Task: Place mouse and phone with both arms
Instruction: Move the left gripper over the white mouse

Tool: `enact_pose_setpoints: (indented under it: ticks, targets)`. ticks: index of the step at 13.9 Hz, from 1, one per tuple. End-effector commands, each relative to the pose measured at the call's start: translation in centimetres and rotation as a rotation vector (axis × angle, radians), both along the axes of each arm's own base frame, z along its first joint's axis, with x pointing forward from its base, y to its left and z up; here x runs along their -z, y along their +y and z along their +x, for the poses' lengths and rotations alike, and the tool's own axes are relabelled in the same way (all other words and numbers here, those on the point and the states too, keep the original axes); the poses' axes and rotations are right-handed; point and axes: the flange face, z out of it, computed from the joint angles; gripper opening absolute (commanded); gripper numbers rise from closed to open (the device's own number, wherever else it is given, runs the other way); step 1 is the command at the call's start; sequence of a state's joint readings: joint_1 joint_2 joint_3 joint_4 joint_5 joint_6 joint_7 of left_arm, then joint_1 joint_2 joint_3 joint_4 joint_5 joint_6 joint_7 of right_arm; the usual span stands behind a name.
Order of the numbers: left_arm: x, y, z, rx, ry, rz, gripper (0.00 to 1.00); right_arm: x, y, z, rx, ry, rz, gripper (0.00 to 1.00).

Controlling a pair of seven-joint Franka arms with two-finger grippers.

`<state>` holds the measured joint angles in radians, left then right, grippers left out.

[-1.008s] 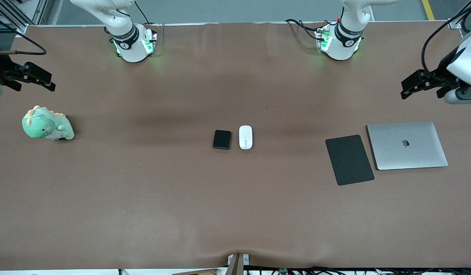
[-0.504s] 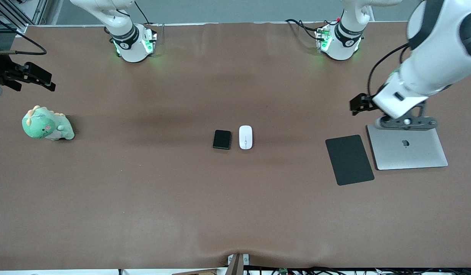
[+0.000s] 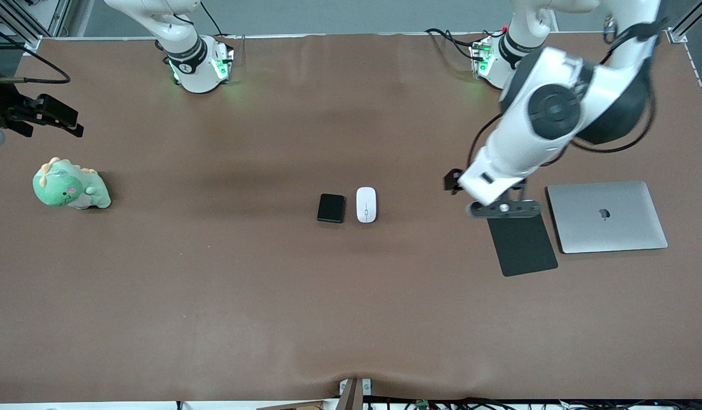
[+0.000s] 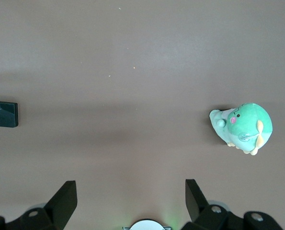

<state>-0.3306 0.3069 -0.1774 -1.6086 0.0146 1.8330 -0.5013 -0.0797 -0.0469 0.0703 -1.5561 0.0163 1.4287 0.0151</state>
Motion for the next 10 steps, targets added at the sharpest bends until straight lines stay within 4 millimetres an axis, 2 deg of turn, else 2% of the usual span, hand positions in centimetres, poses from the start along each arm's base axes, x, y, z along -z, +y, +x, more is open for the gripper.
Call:
enact_pose_setpoints:
  ticks: [1,6,10]
  targets:
    - [4.0,-4.8,-0.5,-0.010,-0.019,0.004,1.00,-0.3,0.2,0.2,-0.011,-0.005,0.006,1.00]
    - [11.0,-11.3,-2.2,-0.048,-0.029,-0.021,1.00,-0.3,0.6,0.2,-0.020,-0.007,0.006,1.00]
    - [15.7,-14.2,-3.2,-0.086,-0.044,-0.040,1.00,-0.2,0.4,0.3,-0.017,-0.004,0.006,1.00]
